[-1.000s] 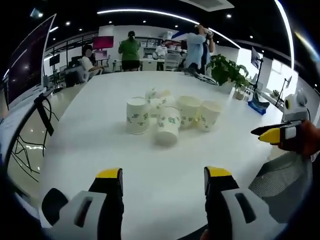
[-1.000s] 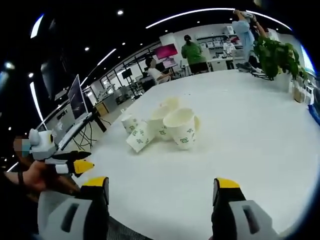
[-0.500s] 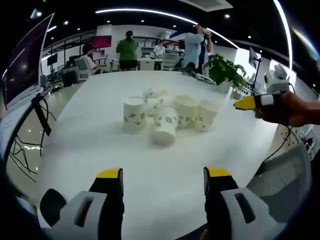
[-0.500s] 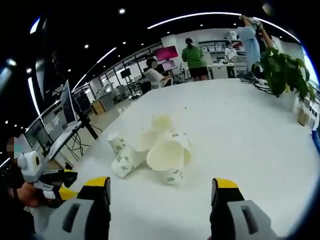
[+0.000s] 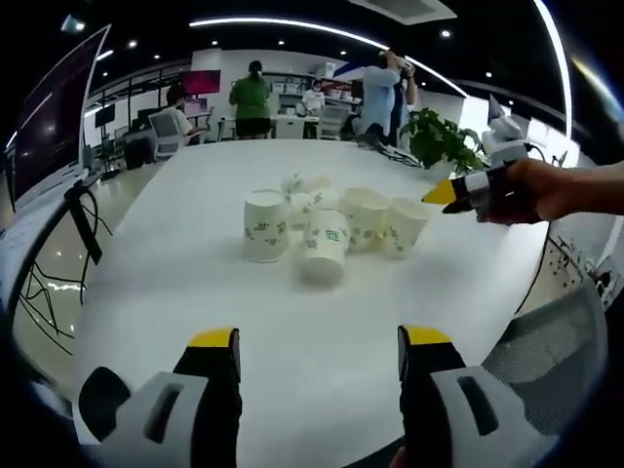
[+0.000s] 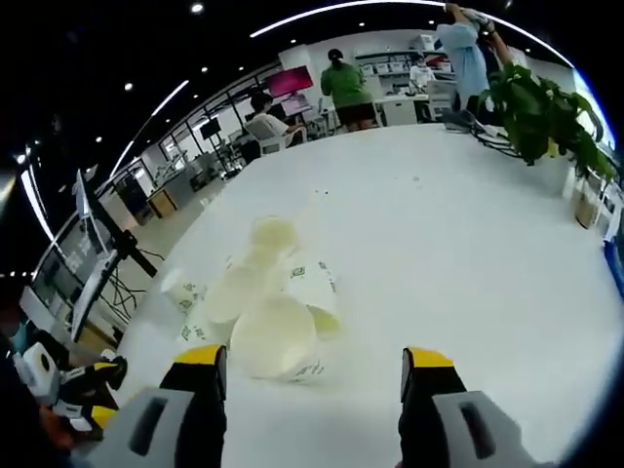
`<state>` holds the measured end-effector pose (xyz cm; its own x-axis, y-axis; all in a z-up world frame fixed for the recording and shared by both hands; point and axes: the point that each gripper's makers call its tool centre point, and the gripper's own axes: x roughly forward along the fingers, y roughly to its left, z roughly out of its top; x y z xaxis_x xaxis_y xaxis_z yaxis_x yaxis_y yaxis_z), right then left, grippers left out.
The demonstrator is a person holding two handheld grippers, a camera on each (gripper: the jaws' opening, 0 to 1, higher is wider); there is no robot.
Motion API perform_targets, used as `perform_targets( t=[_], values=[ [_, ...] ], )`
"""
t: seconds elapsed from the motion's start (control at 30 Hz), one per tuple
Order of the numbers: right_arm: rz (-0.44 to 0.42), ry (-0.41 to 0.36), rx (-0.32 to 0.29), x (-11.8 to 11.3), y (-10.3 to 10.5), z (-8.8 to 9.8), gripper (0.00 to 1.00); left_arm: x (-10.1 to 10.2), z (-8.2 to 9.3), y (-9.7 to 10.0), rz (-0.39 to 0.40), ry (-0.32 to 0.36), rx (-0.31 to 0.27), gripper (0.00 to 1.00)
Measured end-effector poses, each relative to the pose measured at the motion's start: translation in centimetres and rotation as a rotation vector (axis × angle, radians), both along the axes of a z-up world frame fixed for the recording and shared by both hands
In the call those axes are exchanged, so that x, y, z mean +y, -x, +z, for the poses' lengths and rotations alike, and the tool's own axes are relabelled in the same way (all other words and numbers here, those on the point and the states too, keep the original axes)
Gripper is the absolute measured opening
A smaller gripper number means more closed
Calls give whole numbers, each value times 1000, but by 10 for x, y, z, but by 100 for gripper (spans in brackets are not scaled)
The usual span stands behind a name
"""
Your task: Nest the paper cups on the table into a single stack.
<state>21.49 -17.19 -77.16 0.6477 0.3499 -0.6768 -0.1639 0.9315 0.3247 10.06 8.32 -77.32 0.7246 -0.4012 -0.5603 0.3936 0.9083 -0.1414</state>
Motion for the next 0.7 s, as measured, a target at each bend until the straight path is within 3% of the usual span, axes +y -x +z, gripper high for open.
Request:
perform_targets(
  t=[0.03, 0.2, 0.7],
  values=[
    [2, 7, 16, -3, -10, -5, 71, -1, 0, 0, -2, -1, -1, 65],
    [-12, 12, 60, -2, -21, -12, 66, -2, 3, 1, -8, -6, -2, 65],
    [46, 74, 180, 13, -22, -40, 49, 0, 2, -1, 1, -2, 0, 65]
  ],
)
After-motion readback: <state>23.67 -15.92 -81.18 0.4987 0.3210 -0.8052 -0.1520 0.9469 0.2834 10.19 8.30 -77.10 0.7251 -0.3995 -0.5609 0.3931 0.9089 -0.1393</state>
